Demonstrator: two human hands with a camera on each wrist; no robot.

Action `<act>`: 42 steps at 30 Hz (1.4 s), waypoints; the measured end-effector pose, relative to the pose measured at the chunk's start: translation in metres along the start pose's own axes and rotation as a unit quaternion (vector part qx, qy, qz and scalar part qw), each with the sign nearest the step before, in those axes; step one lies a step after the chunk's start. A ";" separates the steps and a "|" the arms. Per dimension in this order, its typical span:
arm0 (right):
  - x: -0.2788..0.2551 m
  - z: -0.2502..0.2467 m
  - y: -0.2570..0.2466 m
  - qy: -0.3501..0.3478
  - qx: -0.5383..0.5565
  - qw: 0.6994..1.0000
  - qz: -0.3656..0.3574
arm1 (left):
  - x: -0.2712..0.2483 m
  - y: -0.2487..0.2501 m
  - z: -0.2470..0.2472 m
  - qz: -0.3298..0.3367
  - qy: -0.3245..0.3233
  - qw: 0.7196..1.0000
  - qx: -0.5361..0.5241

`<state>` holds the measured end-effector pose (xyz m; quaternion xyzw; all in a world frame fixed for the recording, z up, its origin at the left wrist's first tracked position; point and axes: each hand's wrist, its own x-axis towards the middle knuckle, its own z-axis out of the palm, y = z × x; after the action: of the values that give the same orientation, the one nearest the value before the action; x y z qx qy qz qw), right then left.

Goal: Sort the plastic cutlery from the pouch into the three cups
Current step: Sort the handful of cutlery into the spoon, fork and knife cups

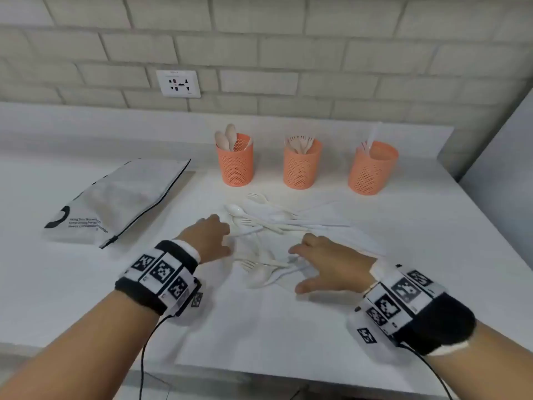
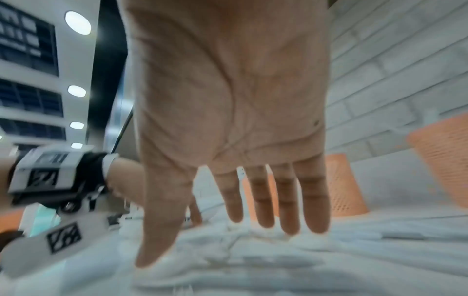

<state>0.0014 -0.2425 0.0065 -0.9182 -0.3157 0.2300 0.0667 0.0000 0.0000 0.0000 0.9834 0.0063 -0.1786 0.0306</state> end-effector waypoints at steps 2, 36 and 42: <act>0.016 0.003 -0.011 0.011 -0.043 0.999 -0.009 | 0.011 0.000 0.001 -0.039 -0.003 0.998 0.041; 0.011 -0.052 0.041 -0.025 0.004 0.993 0.114 | 0.024 -0.001 -0.006 0.023 0.388 0.889 -0.242; 0.031 -0.041 0.004 0.154 0.312 0.936 0.051 | 0.016 0.035 -0.014 0.108 0.382 0.878 -0.269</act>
<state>0.0438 -0.2260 0.0302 -0.8900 -0.1668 0.1756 0.3862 0.0209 -0.0336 0.0092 0.9237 -0.0405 0.2235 0.3086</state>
